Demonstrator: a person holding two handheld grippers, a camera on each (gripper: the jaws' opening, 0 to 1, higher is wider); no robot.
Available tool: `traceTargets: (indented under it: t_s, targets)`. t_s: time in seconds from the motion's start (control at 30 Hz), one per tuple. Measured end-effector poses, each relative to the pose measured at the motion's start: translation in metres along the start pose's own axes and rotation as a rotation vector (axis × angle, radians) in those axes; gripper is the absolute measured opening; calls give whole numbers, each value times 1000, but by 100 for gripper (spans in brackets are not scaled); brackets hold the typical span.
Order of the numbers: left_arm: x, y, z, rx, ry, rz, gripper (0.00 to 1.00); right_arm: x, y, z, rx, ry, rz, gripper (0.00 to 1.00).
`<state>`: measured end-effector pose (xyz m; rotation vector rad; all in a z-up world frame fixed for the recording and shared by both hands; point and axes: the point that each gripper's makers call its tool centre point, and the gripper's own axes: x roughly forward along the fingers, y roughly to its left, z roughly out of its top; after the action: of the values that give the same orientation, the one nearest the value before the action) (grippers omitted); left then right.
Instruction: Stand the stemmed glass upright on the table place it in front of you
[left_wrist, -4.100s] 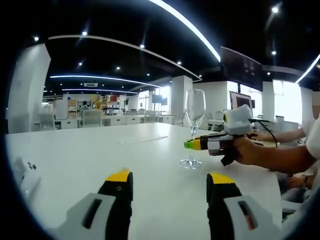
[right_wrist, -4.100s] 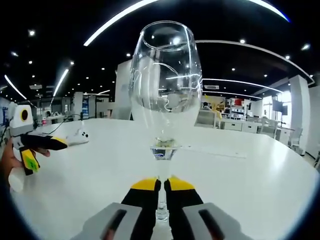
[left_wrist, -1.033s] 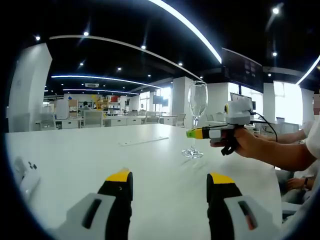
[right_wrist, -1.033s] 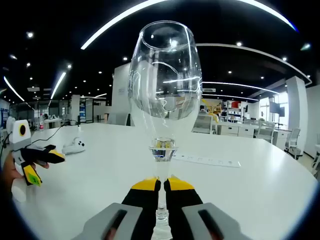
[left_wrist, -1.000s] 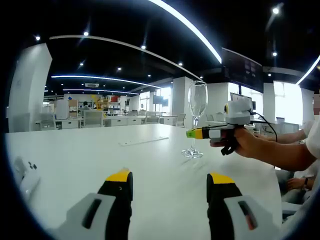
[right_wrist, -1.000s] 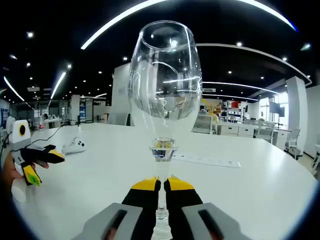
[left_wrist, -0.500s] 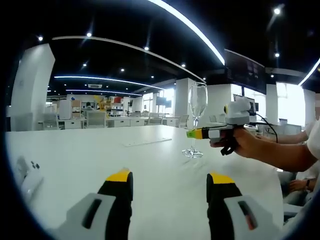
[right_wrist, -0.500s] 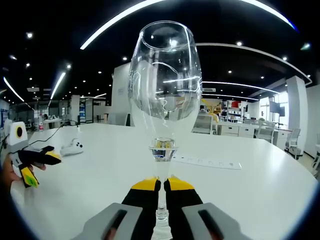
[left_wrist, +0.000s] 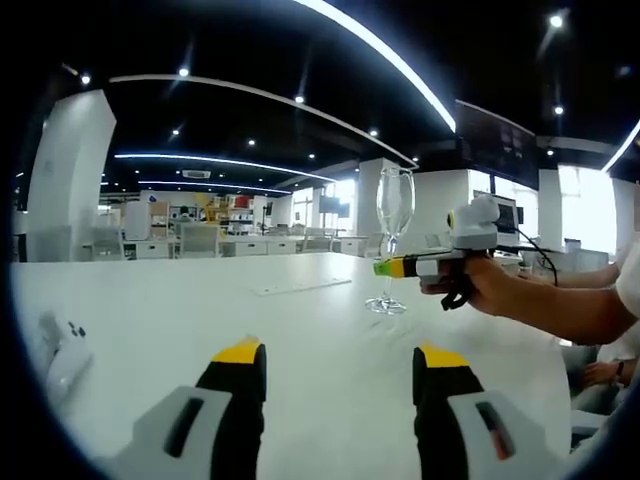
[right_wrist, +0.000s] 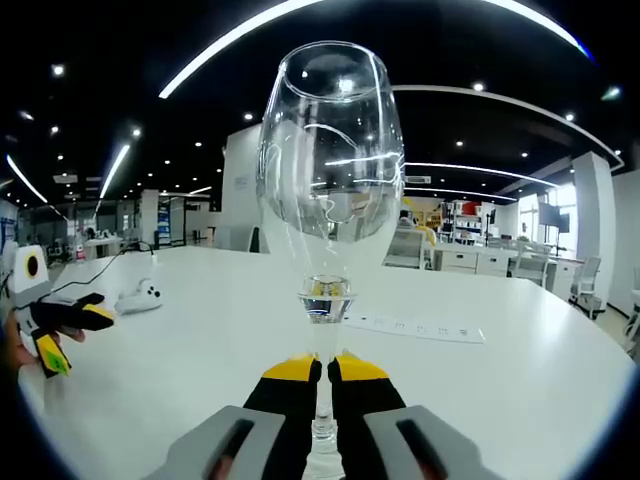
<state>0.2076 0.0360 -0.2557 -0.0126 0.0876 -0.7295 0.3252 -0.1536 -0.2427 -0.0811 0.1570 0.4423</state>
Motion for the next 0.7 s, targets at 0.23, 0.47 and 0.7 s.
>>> traceTargets:
  t_s: [0.23,0.47,0.7]
  targets:
    - [-1,3,1,-4,-6,15,59,6,-2,0,-3,3,-2,9]
    - [-2,3,1,-3,-4,19,59,11,-2,1,-4,4,-5,9]
    - [-2,3,1,-4,-2,20,59,17,-5,0,-6,4,-9,9]
